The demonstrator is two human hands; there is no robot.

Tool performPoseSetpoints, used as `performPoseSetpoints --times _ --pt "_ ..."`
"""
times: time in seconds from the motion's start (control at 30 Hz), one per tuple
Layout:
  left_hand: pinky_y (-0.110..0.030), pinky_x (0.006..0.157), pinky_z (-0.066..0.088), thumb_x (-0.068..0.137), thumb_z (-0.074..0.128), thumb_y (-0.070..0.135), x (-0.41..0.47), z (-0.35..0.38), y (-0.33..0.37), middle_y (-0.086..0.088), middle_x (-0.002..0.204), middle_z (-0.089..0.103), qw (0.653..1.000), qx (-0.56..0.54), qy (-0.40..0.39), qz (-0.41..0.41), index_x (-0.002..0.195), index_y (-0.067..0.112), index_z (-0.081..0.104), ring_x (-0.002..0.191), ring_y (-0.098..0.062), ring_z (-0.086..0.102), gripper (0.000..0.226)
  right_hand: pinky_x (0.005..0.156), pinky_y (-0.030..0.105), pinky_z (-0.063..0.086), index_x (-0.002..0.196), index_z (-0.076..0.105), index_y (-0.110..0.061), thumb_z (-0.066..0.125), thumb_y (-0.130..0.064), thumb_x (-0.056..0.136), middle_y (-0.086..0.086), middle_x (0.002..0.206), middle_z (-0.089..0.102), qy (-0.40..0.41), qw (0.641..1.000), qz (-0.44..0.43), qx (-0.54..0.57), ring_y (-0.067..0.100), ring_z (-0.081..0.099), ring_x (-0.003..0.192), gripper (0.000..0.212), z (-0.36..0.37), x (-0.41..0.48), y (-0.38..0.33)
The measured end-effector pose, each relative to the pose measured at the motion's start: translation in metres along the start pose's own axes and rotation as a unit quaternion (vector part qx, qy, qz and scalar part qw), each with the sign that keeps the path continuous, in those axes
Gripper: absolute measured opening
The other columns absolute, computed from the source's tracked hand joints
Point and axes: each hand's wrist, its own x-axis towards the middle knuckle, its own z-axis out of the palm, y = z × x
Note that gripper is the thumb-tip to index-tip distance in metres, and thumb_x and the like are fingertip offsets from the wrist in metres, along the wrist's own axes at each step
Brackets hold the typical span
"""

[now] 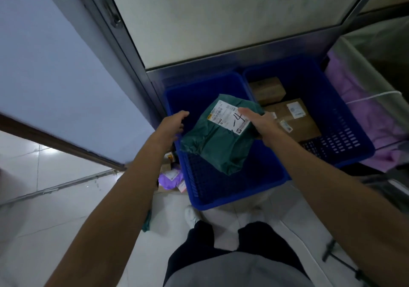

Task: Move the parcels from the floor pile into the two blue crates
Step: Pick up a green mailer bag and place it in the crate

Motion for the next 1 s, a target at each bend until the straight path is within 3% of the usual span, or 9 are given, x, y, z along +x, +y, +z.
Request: performPoseSetpoints --times 0.13,0.17,0.3,0.4,0.53,0.67,0.8,0.93,1.0 --pt "-0.041 0.087 0.049 0.085 0.066 0.04 0.031 0.01 -0.052 -0.013 0.126 0.059 0.998 0.029 0.038 -0.034 0.127 -0.001 0.053 0.108 -0.031 0.061 0.06 0.056 0.032 0.055 0.134 0.053 -0.014 0.09 -0.062 0.054 0.007 0.123 0.066 0.041 0.996 0.082 0.002 0.022 0.068 0.097 0.101 -0.003 0.023 0.047" --pt "-0.045 0.089 0.051 0.082 0.066 0.041 0.037 0.017 -0.067 -0.015 0.13 0.06 0.997 0.031 0.034 -0.056 0.127 -0.001 0.054 0.111 -0.032 0.061 0.062 0.054 0.031 0.055 0.138 0.049 -0.012 0.089 -0.061 0.057 0.008 0.125 0.065 0.042 0.995 0.094 0.007 0.022 0.067 0.096 0.103 -0.003 0.027 0.055" --pt "-0.042 0.085 0.044 0.098 0.054 0.035 0.05 0.043 -0.115 -0.003 0.122 0.056 0.986 -0.015 -0.013 -0.168 0.127 0.01 0.049 0.102 -0.023 0.056 0.038 0.051 0.03 0.05 0.133 0.047 -0.007 0.082 -0.046 0.078 0.007 0.117 0.064 0.045 0.987 0.152 0.002 0.015 0.062 0.083 0.075 0.005 0.038 0.082" --pt "-0.045 0.093 0.047 0.101 0.048 0.041 0.059 0.057 -0.141 -0.006 0.131 0.054 0.974 -0.033 -0.034 -0.22 0.133 0.014 0.046 0.113 -0.031 0.057 0.042 0.056 0.032 0.052 0.129 0.05 -0.012 0.082 -0.043 0.079 0.004 0.111 0.066 0.026 0.983 0.181 -0.003 0.017 0.064 0.087 0.066 0.009 0.053 0.105" --pt "-0.04 0.083 0.049 0.102 0.047 0.038 0.075 0.075 -0.166 -0.009 0.131 0.059 0.972 -0.064 -0.012 -0.226 0.136 0.014 0.05 0.104 -0.027 0.058 0.042 0.062 0.03 0.055 0.126 0.058 -0.018 0.08 -0.041 0.081 0.002 0.112 0.071 -0.007 0.977 0.211 -0.019 0.016 0.068 0.092 0.056 0.006 0.071 0.134" --pt "-0.038 0.088 0.047 0.095 0.06 0.044 0.093 0.082 -0.184 -0.006 0.139 0.056 0.97 -0.066 0.002 -0.234 0.141 0.014 0.049 0.117 -0.026 0.057 0.056 0.076 0.031 0.05 0.136 0.043 -0.019 0.075 -0.042 0.085 -0.005 0.111 0.06 -0.03 0.971 0.227 -0.068 0.013 0.06 0.095 0.064 0.005 0.087 0.156" --pt "-0.031 0.081 0.049 0.092 0.067 0.034 0.125 0.09 -0.215 -0.005 0.126 0.061 0.972 -0.068 0.03 -0.221 0.137 0.005 0.05 0.096 -0.021 0.059 0.056 0.096 0.036 0.041 0.13 0.04 -0.023 0.069 -0.041 0.088 -0.002 0.12 0.052 -0.053 0.957 0.255 -0.129 0.019 0.05 0.107 0.054 0.008 0.114 0.191" --pt "-0.028 0.096 0.045 0.094 0.065 0.032 0.157 0.1 -0.255 -0.009 0.141 0.051 0.972 -0.059 0.063 -0.217 0.15 0.005 0.032 0.119 -0.026 0.054 0.071 0.098 0.035 0.036 0.138 0.044 -0.019 0.067 -0.036 0.088 0.005 0.141 0.049 -0.066 0.951 0.251 -0.169 0.022 0.047 0.117 0.058 0.013 0.14 0.233" --pt "-0.034 0.11 0.04 0.089 0.067 0.039 0.17 0.103 -0.273 -0.007 0.152 0.04 0.971 -0.062 0.068 -0.222 0.156 0.009 0.017 0.134 -0.028 0.046 0.089 0.095 0.031 0.035 0.144 0.042 -0.015 0.065 -0.03 0.092 0.002 0.131 0.053 -0.078 0.947 0.254 -0.181 0.019 0.048 0.109 0.059 0.014 0.148 0.25"
